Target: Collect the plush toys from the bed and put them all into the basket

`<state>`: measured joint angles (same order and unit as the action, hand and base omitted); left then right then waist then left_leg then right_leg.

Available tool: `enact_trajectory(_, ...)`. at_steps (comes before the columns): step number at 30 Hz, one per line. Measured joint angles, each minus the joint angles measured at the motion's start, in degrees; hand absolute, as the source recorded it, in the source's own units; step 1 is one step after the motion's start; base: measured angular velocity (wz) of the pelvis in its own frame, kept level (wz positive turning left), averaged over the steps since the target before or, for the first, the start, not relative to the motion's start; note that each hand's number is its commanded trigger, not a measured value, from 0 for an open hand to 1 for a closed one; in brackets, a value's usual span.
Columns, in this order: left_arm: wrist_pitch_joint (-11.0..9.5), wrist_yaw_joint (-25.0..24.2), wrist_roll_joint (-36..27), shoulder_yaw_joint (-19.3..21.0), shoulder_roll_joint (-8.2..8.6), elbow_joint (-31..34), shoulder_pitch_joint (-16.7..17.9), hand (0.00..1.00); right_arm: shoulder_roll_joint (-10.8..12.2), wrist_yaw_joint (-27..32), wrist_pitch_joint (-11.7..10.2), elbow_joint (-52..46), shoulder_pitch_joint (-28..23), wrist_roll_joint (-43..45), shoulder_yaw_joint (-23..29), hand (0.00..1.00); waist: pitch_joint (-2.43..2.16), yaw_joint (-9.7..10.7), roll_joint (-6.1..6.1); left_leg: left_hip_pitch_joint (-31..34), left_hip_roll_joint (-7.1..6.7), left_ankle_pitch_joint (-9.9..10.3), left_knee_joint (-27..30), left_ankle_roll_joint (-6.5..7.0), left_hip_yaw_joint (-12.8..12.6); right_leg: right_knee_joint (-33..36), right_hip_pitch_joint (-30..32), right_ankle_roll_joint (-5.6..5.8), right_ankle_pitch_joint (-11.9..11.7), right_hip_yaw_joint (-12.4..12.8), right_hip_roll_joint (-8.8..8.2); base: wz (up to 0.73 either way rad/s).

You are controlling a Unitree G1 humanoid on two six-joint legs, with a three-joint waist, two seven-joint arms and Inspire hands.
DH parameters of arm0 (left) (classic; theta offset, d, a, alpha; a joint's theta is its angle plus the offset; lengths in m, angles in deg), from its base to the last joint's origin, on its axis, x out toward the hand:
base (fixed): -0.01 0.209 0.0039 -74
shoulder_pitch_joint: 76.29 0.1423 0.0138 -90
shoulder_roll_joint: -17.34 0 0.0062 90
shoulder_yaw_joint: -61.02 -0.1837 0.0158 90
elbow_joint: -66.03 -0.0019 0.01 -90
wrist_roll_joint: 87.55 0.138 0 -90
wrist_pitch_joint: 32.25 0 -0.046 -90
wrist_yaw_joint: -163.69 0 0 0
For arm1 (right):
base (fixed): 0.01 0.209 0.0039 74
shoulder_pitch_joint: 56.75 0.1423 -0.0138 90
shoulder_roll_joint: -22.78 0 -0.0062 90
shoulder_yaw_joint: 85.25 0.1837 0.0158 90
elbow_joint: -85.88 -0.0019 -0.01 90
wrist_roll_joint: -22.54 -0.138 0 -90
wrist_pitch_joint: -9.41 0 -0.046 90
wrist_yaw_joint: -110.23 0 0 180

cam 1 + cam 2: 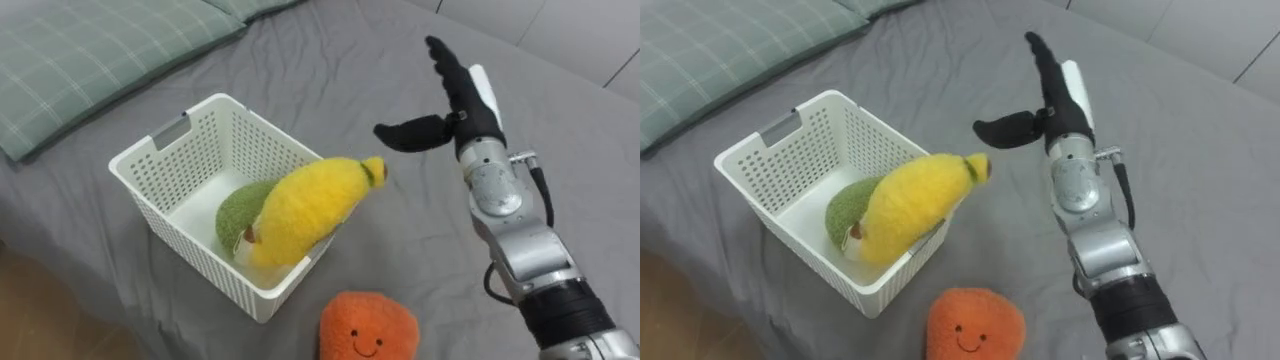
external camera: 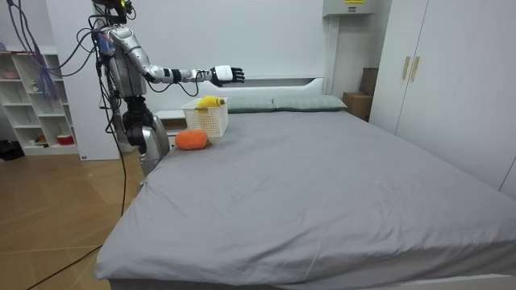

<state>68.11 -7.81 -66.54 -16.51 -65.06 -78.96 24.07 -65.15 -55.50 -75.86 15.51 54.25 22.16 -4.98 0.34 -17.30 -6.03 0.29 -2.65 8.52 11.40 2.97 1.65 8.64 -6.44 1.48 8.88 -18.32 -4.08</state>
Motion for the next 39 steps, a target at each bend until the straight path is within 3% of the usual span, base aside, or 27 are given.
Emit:
enact_trajectory(1,0.0,0.1,0.0,1.0,0.53,0.0,0.3,0.0,-0.4,0.3,0.0,0.0,-1.3,-0.9,0.4,0.0,-0.31,0.3,0.43,-0.1,-0.02,0.0,-0.1,0.04,-0.3,0.0,0.0,0.04,0.0,0.3,-0.05,-0.09)
enact_trajectory(5,0.0,1.9,-0.2,2.1,0.99,-0.3,0.9,0.0,-1.9,1.4,0.0,0.1,-4.7,-4.5,0.5,0.0,-0.64,1.5,1.44,-1.2,0.24,0.0,-0.9,0.08,-1.5,0.0,-0.3,0.04,0.0,1.2,0.05,-0.16)
enact_trajectory(7,0.0,3.0,-0.6,2.0,1.24,-0.3,1.1,0.0,-2.9,2.0,0.0,0.3,-6.4,-6.3,0.5,0.0,-0.52,2.8,1.7,-2.1,0.47,0.0,-1.4,0.05,-2.5,0.0,-0.8,0.04,0.0,1.8,0.15,-0.14)
enact_trajectory(9,0.0,3.8,-1.1,2.0,1.57,-0.3,1.2,0.0,-3.0,2.2,0.0,0.3,-7.3,-6.4,0.5,0.0,-0.48,3.2,1.75,-2.5,0.73,0.0,-1.7,0.01,-3.4,0.1,-0.7,0.05,0.0,2.5,0.24,-0.22)
enact_trajectory(13,-0.6,4.8,-3.6,1.9,2.14,-0.1,2.0,0.0,-3.1,2.2,-0.4,2.4,-8.9,-6.1,0.5,0.0,-0.45,5.8,1.49,-2.8,0.91,0.0,-1.9,-0.03,-4.2,0.1,-0.6,0.09,-0.1,2.8,0.26,-0.11)
enact_trajectory(17,-1.2,5.0,-4.6,1.8,2.46,-0.1,2.1,0.0,-2.2,1.2,-0.3,4.9,-13.0,-6.1,2.3,0.0,-0.43,6.5,1.55,-3.1,0.9,0.1,-2.0,0.0,-4.4,0.1,-0.6,0.1,-0.1,3.3,0.31,-0.07)
enact_trajectory(20,-1.7,5.0,-4.7,1.2,2.71,-0.1,2.6,0.0,-1.7,-0.6,-0.3,5.8,-14.6,-6.2,2.5,0.0,0.05,7.9,2.29,-3.1,0.94,0.1,-2.0,0.05,-4.8,0.1,-0.4,0.2,-0.2,4.3,0.41,-0.09)
enact_trajectory(22,-2.3,5.3,-4.7,0.3,2.66,-0.3,2.7,0.0,-1.6,-1.7,-0.4,8.8,-15.5,-6.1,2.5,0.0,-0.01,8.6,2.45,-3.3,0.96,0.2,-2.0,0.02,-4.8,0.1,-0.5,0.2,-0.2,4.3,0.45,-0.02)
enact_trajectory(30,-2.4,5.5,-4.7,-1.0,2.69,-0.3,2.9,0.0,0.0,-6.0,-0.3,11.4,-17.8,-5.9,1.8,0.0,-0.06,8.8,2.48,-3.9,1.11,0.4,-1.9,0.0,-5.4,0.1,-0.9,0.21,-0.2,4.7,0.56,-0.04)
enact_trajectory(35,-2.3,5.5,-4.7,-3.0,2.7,-0.1,3.5,0.0,0.8,-9.4,-0.2,15.1,-17.7,-1.3,-0.5,0.0,-0.12,8.2,2.45,-3.8,1.15,0.9,-1.7,0.02,-5.4,0.1,-0.9,0.21,-0.2,5.0,0.63,0.0)
enact_trajectory(39,-1.6,5.4,-4.6,-4.6,2.67,1.0,4.6,0.0,2.0,-13.7,1.5,16.0,-17.9,0.9,-3.1,0.0,-0.15,7.9,2.44,-2.7,1.05,1.3,-0.6,0.09,-4.6,0.0,-0.7,0.24,-0.1,4.4,0.6,0.07)
